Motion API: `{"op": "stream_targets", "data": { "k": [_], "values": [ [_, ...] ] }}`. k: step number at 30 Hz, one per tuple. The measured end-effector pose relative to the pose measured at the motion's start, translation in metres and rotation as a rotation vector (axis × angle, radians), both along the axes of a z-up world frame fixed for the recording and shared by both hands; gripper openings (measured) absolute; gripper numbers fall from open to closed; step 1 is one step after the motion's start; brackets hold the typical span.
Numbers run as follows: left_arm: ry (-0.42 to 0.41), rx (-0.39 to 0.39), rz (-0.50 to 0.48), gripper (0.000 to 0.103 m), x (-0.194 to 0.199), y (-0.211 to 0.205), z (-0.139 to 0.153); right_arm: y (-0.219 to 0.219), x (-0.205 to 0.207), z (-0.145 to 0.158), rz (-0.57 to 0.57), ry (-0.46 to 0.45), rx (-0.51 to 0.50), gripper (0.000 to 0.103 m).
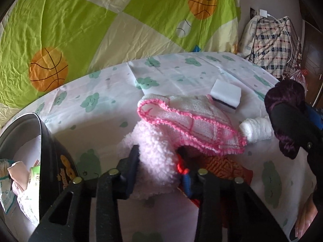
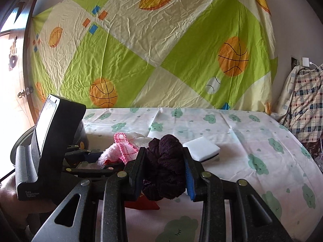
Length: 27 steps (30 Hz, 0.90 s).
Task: Organize soft objects
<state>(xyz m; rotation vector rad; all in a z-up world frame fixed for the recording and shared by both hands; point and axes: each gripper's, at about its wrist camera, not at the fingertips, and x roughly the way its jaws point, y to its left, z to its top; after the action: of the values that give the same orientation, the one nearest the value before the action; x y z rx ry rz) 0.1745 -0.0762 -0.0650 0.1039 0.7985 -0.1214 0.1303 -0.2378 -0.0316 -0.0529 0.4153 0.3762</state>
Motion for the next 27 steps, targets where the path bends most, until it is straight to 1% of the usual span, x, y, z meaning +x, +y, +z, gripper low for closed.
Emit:
{"op": "stream_targets", "data": {
  "k": [4,7,8,9,13,18,23,27],
  "values": [
    [-0.021,0.008,-0.001,0.025,-0.002,-0.001,0.002,-0.001,-0.001,0.001,-0.001,-0.009,0.003,0.036],
    [-0.048,-0.009,0.005,0.025,-0.006,0.002,0.006,-0.001,-0.003,0.001,-0.002,-0.016,0.006,0.036],
    [-0.061,-0.016,0.01,0.021,-0.008,0.003,0.008,-0.001,-0.003,0.001,-0.004,-0.017,0.006,0.036],
    [-0.072,-0.022,0.014,0.021,-0.01,0.005,0.01,-0.001,-0.003,0.001,-0.005,-0.019,0.006,0.036],
    [-0.153,-0.054,0.021,0.021,-0.024,0.01,0.019,-0.001,-0.003,0.002,-0.01,-0.025,0.004,0.036],
    [-0.269,-0.069,0.022,0.021,-0.044,0.012,0.031,-0.001,-0.005,0.003,-0.017,-0.032,0.003,0.036],
    [-0.348,-0.052,-0.003,0.021,-0.058,0.008,0.038,-0.002,-0.005,0.003,-0.021,-0.033,0.003,0.036],
    [-0.342,-0.013,-0.06,0.021,-0.058,-0.005,0.038,-0.004,-0.003,0.002,-0.044,-0.027,0.005,0.036]
  ]
}}
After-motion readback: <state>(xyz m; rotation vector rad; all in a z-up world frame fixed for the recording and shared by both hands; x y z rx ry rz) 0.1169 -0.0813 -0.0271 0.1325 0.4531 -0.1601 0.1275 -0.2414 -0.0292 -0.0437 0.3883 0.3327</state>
